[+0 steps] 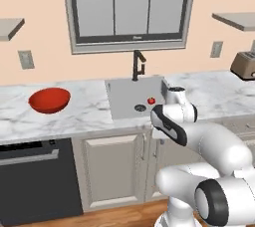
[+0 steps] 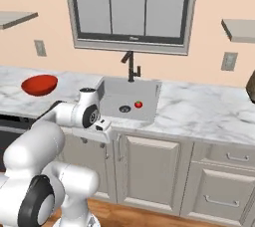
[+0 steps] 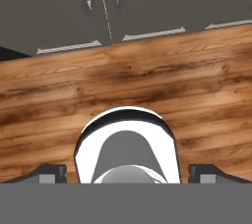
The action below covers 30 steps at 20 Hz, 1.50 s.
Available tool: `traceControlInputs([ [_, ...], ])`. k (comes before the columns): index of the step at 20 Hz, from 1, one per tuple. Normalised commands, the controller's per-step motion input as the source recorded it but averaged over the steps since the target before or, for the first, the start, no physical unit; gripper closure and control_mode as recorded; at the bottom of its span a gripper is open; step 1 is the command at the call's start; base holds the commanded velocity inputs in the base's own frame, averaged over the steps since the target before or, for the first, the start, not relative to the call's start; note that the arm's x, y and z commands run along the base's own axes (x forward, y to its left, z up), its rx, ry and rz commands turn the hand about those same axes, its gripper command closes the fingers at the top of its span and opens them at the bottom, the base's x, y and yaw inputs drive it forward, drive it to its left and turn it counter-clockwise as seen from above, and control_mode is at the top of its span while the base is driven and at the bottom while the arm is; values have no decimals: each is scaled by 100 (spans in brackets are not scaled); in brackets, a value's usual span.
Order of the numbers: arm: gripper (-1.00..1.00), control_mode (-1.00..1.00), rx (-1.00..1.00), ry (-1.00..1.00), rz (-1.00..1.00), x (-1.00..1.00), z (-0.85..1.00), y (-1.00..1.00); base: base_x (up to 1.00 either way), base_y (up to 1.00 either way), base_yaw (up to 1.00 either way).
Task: Clear the mugs and bowl far away from the sink.
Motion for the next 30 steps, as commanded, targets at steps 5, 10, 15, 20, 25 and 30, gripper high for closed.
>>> traceControlInputs([
  [5,-100,100,0,0,0,0,0,0,60,100,-13],
  [10,-100,100,0,0,0,0,0,0,65,99,-12],
  [15,-100,100,0,0,0,0,0,0,63,88,-11],
  [20,-100,-100,-1,-6,0,14,0,7,11,12,-2],
  [25,-100,-100,0,-26,0,22,1,0,0,0,0],
  [30,-100,-100,9,-7,5,75,22,-1,0,0,0],
])
